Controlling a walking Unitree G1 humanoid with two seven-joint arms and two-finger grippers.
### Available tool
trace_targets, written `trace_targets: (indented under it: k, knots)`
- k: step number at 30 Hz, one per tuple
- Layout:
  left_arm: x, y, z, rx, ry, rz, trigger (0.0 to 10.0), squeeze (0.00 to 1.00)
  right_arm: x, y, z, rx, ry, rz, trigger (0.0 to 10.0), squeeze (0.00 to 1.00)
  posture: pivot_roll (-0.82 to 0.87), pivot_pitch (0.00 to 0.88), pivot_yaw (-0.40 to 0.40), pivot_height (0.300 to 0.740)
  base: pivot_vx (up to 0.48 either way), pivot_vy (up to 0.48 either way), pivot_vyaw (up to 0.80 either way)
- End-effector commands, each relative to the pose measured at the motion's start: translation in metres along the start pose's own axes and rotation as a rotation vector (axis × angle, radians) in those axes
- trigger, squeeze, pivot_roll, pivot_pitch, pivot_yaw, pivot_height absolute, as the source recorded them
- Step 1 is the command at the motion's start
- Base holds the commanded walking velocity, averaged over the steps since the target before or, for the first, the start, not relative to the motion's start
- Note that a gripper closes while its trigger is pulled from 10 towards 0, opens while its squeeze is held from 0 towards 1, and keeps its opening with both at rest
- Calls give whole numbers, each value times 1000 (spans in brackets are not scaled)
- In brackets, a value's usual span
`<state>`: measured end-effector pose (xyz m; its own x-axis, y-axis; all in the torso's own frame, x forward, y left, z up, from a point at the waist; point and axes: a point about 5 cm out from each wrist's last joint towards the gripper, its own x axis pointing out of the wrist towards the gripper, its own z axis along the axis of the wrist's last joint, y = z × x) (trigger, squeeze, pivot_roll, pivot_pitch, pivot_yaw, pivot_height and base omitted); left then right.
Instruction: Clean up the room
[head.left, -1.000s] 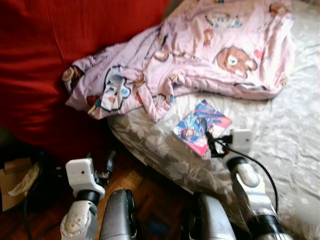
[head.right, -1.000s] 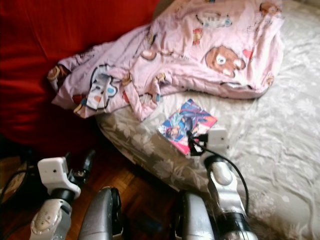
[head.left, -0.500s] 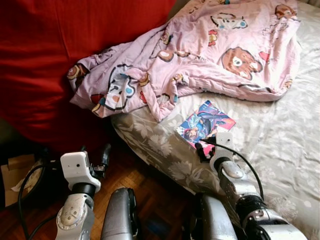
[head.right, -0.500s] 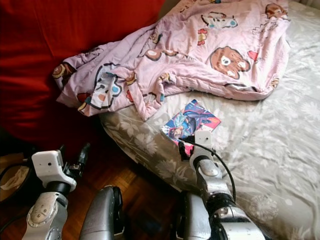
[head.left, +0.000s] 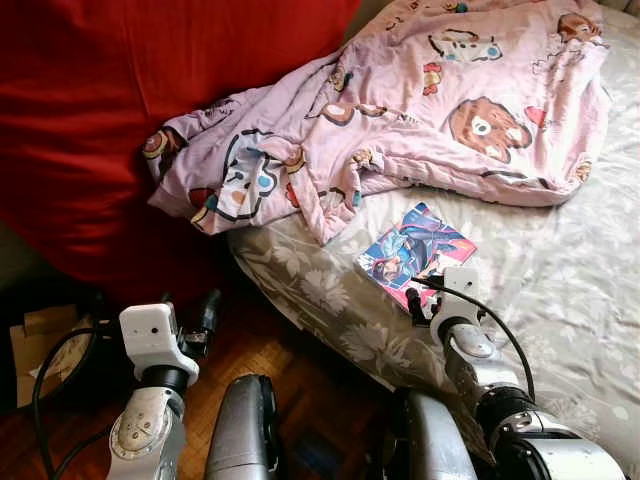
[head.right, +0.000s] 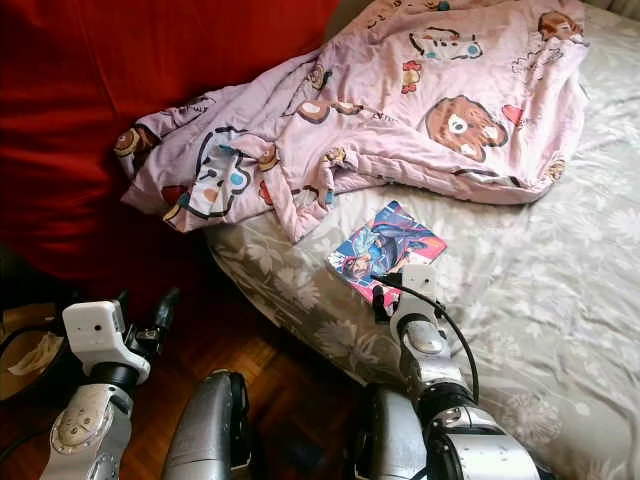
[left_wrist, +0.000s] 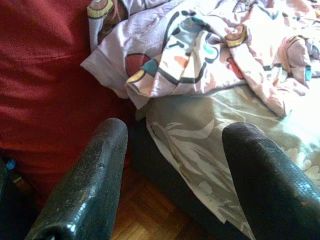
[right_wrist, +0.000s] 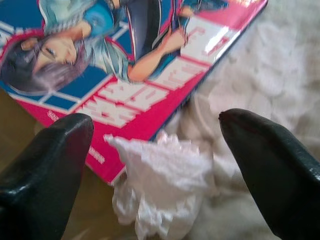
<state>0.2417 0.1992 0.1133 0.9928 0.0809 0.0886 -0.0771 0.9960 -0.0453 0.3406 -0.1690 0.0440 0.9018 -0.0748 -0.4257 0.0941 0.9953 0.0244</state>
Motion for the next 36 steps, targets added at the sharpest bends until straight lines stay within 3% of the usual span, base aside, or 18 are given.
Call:
trace_targets:
  k: [1,11,24,36]
  knots:
    - [-3,2,1,1,9,-6,10000,0,-1,0,-10,27,52,-3,0,0,182,217,-6,589,0,0,0]
    - [-3,3,2,8,11,-10,10000,0,-1,5,-8,30,50,2,0,0,182,224,-2,589,0,0,0]
    - [-4,1,1,8,21,-19,10000,0,-3,-3,-23,2,133,-48,0,0,180,230,-5,589,0,0,0]
    - [-4,2,-1,15,30,-23,10000,0,-4,2,-28,0,161,-30,0,0,182,230,-2,589,0,0,0]
